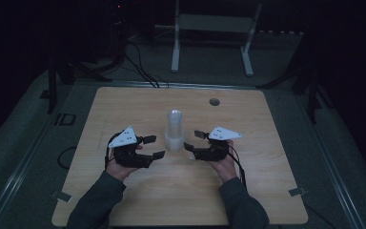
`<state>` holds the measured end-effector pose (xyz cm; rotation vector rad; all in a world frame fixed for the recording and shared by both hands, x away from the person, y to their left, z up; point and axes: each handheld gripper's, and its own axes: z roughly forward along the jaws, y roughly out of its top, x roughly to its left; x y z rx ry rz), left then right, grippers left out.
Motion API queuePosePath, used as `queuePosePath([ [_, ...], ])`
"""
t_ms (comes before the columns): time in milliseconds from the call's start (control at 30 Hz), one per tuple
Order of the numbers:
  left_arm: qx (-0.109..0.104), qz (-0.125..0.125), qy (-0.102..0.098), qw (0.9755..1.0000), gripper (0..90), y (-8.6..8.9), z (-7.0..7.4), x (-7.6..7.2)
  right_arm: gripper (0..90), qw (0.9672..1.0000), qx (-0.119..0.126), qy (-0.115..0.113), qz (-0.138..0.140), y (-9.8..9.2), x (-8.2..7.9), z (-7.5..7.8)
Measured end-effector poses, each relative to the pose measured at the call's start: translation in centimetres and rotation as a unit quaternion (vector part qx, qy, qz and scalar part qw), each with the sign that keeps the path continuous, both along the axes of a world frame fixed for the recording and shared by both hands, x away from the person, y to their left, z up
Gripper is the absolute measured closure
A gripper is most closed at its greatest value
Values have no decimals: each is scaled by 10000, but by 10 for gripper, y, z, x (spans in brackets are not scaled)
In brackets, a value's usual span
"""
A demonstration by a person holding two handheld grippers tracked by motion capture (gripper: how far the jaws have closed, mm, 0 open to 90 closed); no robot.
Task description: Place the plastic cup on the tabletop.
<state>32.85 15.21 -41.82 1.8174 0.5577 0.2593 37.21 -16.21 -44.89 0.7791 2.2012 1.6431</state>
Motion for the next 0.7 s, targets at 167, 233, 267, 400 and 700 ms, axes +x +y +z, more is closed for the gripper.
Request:
queuePosePath([
  [167,-3,-3,9,10000,292,0,0,0,291,10000,3,-7,-22,-1,1,-3],
  [233,5,-5,7,10000,292,-1,-1,0,290,10000,-9,2,-58,-2,1,-5],
  [267,5,-4,9,10000,292,-1,-1,0,290,10000,-9,2,-58,-2,1,-5],
  [400,-8,-4,9,10000,292,0,-1,0,291,9999,-27,34,-98,-3,2,-8],
  [700,-3,1,10,10000,292,0,-1,0,290,9999,-64,55,-147,-4,3,-15],
])
